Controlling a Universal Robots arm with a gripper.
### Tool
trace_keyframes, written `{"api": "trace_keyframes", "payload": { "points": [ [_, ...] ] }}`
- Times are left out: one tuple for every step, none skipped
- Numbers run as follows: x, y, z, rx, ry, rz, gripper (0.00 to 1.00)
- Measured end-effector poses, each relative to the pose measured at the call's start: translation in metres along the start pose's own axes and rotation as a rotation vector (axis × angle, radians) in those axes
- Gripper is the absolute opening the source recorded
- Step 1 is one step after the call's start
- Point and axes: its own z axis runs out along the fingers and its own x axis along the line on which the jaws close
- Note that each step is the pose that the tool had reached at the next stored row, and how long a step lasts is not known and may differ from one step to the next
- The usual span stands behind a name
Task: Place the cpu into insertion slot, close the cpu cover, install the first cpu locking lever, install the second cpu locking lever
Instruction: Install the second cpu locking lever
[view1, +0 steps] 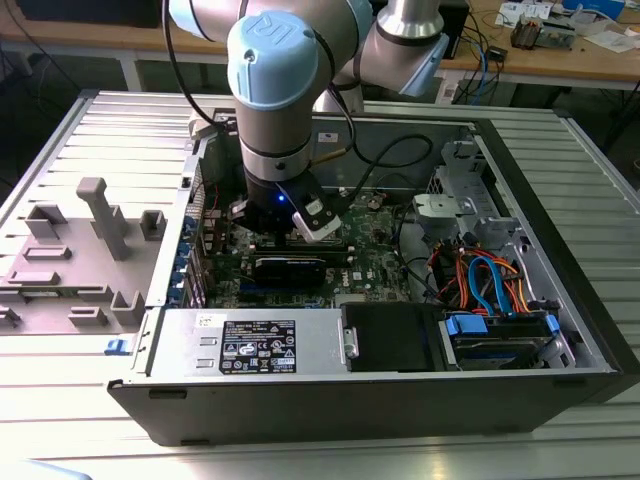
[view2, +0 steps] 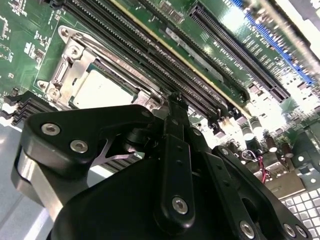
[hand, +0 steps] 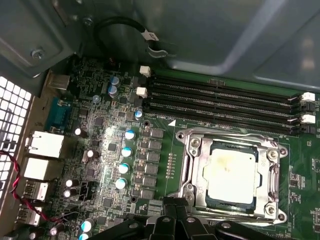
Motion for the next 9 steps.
{"api": "trace_keyframes", "payload": {
  "points": [
    [-0.0001, 0.0008, 0.0001, 0.0, 0.0002, -0.001, 0.11],
    [-0.0003, 0.0012, 0.0002, 0.0001, 0.0005, -0.002, 0.11],
    [-0.0002, 0.0012, 0.0003, 0.0001, 0.0006, -0.002, 0.11],
    [-0.0002, 0.0012, 0.0006, 0.0001, 0.0007, -0.002, 0.11],
    [-0.0001, 0.0012, 0.0009, -0.0001, 0.0007, -0.002, 0.11],
    [-0.0001, 0.0011, 0.0014, -0.0004, 0.0007, -0.002, 0.11],
    [-0.0001, 0.001, 0.0018, -0.0011, 0.0006, -0.003, 0.11],
    [0.0, 0.001, 0.0022, -0.0014, 0.0006, -0.003, 0.11],
    [-0.0001, 0.0009, 0.003, -0.0019, 0.0001, -0.003, 0.11]
  ]
}}
